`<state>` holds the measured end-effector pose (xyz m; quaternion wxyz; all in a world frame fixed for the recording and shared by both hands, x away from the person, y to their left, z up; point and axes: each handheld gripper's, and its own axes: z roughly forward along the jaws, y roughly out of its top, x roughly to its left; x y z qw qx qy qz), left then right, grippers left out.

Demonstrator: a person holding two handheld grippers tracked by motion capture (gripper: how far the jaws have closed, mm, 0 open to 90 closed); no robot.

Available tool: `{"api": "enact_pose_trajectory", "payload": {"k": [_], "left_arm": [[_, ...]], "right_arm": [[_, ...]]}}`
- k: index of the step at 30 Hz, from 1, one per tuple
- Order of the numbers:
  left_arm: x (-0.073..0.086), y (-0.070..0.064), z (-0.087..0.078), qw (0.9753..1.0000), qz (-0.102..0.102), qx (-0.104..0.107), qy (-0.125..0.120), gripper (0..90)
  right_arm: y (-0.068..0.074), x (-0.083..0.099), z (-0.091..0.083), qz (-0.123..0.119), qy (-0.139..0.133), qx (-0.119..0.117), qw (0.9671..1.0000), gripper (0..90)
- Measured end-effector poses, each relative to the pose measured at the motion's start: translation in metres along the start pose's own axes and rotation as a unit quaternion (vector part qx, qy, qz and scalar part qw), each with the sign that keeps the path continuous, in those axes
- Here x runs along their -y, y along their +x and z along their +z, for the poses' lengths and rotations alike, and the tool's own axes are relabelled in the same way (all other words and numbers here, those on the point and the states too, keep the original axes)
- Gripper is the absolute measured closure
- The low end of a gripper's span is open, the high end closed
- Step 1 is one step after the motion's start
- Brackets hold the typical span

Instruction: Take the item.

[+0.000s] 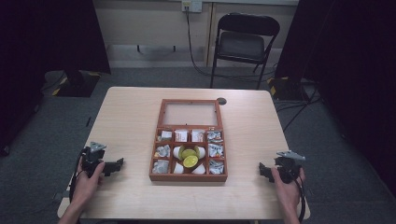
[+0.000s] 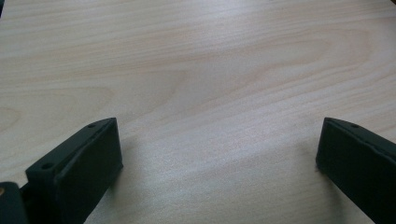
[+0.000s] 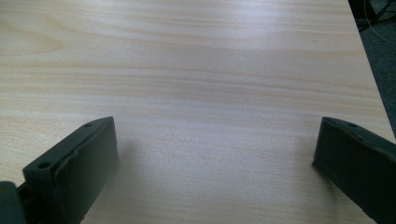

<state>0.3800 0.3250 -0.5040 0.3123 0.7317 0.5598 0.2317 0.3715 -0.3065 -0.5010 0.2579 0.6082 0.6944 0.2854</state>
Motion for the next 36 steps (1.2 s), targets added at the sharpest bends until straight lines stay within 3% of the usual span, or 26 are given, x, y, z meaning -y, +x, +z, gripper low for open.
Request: {"api": "enact_pose_trajectory", "payload": {"k": [10, 11, 12, 15, 19, 24, 36], "left_arm": [[0.000, 0.000, 0.000, 1.0000, 0.000, 0.001, 0.001, 0.0], [0.000, 0.000, 0.000, 1.0000, 0.000, 0.001, 0.002, 0.0], [0.000, 0.000, 0.000, 1.0000, 0.000, 0.001, 0.001, 0.0], [0.000, 0.000, 0.000, 1.0000, 0.000, 0.001, 0.001, 0.0], [0.000, 0.000, 0.000, 1.0000, 0.000, 0.001, 0.002, 0.0], [0.000, 0.000, 0.000, 1.0000, 0.000, 0.001, 0.001, 0.0], [0.000, 0.000, 0.000, 1.0000, 0.001, 0.001, 0.002, 0.0]], "right_arm": [[0.001, 0.000, -0.002, -0.007, 0.003, -0.008, 0.9999, 2.2], [0.002, -0.001, -0.004, -0.005, 0.000, -0.012, 0.9999, 12.1], [0.001, -0.002, -0.005, -0.004, -0.003, -0.012, 0.9999, 16.1], [-0.001, -0.002, -0.007, 0.007, 0.001, -0.024, 0.9997, 15.4], [-0.001, -0.003, -0.011, 0.005, -0.005, -0.020, 0.9998, 14.8], [0.001, -0.004, -0.013, 0.006, -0.001, -0.041, 0.9991, 17.1], [0.022, -0.011, -0.020, -0.034, -0.023, -0.070, 0.9967, 19.7]]}}
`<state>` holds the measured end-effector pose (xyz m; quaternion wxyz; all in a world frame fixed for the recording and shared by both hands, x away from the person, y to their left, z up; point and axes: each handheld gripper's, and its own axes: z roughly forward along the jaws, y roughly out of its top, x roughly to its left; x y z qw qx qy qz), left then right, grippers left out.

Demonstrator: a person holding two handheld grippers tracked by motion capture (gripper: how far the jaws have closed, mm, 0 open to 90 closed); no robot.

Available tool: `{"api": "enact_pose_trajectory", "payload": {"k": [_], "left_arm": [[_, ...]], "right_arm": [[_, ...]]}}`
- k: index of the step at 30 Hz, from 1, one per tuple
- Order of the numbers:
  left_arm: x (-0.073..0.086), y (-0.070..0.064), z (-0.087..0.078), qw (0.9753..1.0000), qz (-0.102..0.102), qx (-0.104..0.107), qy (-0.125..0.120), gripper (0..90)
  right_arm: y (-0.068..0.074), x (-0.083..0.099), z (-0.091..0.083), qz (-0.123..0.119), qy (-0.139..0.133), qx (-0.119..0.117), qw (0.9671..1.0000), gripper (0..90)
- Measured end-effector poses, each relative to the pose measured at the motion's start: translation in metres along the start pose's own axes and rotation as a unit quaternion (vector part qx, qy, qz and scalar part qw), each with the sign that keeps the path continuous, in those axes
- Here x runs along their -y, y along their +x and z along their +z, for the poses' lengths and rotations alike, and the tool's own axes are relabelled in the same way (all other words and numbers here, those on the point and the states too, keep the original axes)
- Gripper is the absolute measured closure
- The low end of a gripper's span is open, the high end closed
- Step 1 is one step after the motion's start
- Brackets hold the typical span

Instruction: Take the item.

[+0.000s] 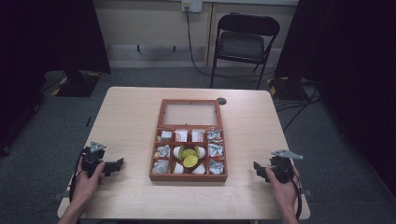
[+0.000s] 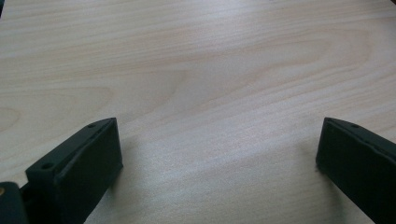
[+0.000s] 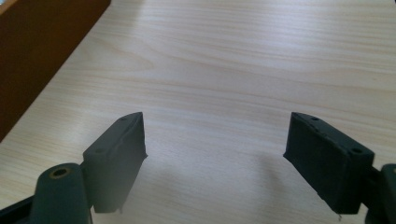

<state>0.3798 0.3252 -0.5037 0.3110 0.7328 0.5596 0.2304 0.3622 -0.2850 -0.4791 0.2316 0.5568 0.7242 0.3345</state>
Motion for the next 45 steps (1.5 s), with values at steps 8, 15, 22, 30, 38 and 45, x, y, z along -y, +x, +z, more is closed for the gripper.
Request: {"api": "enact_pose_trajectory", "payload": {"k": [8, 15, 22, 30, 38, 45], "left_arm": [[0.001, -0.001, 0.000, 1.0000, -0.001, 0.001, -0.001, 0.0], [0.001, -0.001, 0.000, 1.0000, -0.001, 0.001, -0.001, 0.0], [0.001, -0.001, 0.000, 1.0000, -0.001, 0.001, -0.001, 0.0], [0.001, -0.001, 0.000, 1.0000, -0.001, 0.001, -0.002, 0.0], [0.001, -0.001, -0.001, 1.0000, -0.002, 0.002, -0.002, 0.0], [0.001, -0.001, -0.001, 1.0000, 0.000, 0.001, -0.001, 0.0]], "right_arm": [[0.002, -0.002, 0.000, 0.001, -0.004, -0.010, 0.9999, 20.5], [0.004, -0.002, 0.000, 0.000, -0.006, -0.015, 0.9999, 20.3], [0.006, -0.002, -0.001, 0.000, -0.006, -0.019, 0.9998, 20.3], [0.015, -0.007, -0.003, -0.007, -0.016, -0.032, 0.9994, 20.4], [0.023, -0.011, -0.003, -0.018, -0.016, -0.037, 0.9990, 23.2], [0.027, -0.014, -0.004, -0.024, -0.025, -0.052, 0.9981, 25.6]]}}
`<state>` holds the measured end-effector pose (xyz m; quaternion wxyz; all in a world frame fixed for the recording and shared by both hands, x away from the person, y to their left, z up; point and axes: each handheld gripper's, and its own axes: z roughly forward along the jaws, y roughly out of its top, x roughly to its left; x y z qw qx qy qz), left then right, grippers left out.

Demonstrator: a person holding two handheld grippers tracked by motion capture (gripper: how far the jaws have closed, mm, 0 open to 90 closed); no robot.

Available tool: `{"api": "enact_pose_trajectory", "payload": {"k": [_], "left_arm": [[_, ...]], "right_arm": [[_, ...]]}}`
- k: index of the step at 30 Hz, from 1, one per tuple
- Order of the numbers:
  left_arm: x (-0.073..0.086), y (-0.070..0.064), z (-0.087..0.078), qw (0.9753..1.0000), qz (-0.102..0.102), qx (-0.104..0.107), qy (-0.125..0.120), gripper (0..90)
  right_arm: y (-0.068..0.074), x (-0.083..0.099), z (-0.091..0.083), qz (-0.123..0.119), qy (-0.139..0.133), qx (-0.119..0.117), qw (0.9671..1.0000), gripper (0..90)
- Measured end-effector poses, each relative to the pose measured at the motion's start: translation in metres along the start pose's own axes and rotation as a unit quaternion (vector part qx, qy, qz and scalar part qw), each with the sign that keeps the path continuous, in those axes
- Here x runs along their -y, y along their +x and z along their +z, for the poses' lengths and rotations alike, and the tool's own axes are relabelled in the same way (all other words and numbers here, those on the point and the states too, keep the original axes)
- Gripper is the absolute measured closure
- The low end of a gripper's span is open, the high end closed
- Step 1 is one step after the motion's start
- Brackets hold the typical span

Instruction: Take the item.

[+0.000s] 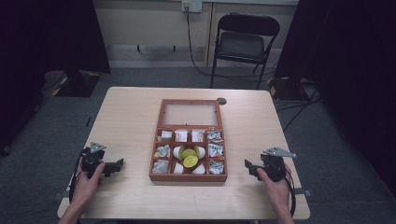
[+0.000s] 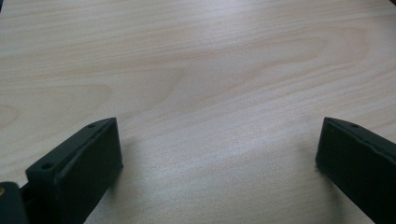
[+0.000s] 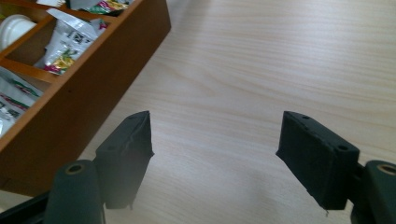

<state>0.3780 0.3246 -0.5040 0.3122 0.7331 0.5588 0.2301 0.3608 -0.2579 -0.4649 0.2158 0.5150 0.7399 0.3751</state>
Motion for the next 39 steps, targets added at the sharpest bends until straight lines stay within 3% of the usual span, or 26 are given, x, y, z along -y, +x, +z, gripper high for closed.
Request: {"api": "enact_pose_trajectory", "payload": {"k": [12, 39], "left_arm": [[0.000, 0.000, 0.000, 1.0000, 0.000, 0.000, 0.000, 0.0], [0.000, 0.000, 0.000, 1.0000, 0.001, -0.001, 0.000, 0.0]], "right_arm": [[0.015, -0.010, -0.002, -0.016, -0.020, -0.028, 0.9993, 31.8], [0.048, -0.023, 0.007, -0.052, -0.011, -0.071, 0.9961, 37.9]]}}
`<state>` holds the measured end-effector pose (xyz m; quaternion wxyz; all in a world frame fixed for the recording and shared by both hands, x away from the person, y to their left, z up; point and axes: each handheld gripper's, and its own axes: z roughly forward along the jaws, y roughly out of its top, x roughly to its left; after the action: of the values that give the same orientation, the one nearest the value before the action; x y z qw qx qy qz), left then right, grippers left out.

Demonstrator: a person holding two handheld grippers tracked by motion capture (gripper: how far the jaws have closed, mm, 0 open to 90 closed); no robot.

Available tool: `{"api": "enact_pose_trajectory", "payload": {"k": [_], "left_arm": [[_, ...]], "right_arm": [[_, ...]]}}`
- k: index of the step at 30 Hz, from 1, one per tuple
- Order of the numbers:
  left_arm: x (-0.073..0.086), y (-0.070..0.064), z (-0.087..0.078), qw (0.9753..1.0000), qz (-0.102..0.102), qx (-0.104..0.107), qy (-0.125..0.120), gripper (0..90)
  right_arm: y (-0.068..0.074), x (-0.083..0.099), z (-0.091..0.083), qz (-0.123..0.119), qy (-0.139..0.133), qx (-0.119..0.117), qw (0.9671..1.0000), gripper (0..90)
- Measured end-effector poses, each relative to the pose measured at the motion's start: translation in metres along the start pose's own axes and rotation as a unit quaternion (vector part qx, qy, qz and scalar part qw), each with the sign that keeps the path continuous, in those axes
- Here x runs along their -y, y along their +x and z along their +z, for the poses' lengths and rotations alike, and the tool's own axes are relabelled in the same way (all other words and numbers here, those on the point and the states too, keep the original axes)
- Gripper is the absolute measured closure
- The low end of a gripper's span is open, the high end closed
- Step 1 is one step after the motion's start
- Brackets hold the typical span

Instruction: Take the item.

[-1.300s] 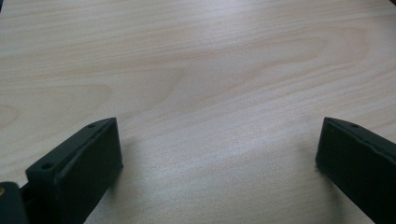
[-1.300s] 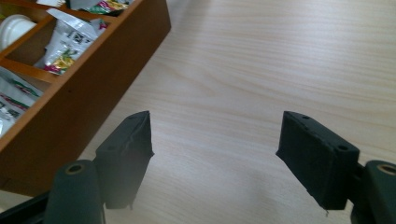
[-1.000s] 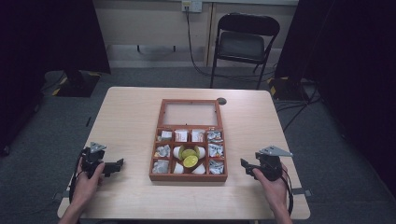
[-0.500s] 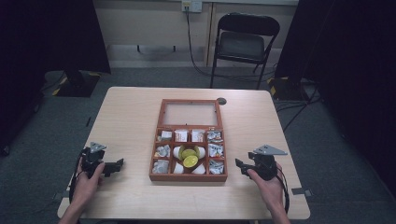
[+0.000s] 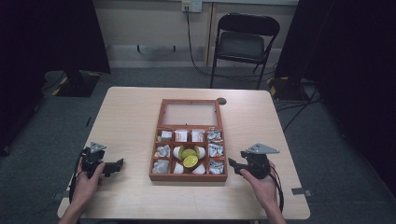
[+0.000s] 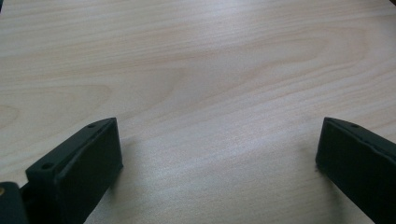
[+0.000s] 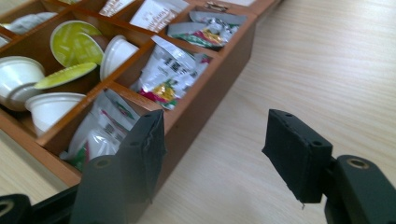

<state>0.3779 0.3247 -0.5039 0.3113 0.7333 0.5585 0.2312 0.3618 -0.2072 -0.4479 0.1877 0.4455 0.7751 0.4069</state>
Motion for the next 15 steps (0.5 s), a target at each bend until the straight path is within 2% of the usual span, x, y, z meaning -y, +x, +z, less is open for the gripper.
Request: {"api": "enact_pose_trajectory", "payload": {"k": [11, 15], "left_arm": [[0.000, 0.000, 0.000, 1.0000, 0.000, 0.001, 0.000, 0.0], [0.000, 0.000, 0.000, 1.0000, 0.000, 0.001, 0.000, 0.0]], "right_arm": [[0.016, -0.009, 0.006, -0.014, -0.006, -0.022, 0.9996, 39.7], [0.027, -0.015, 0.014, -0.025, -0.005, -0.036, 0.9990, 39.6]]}}
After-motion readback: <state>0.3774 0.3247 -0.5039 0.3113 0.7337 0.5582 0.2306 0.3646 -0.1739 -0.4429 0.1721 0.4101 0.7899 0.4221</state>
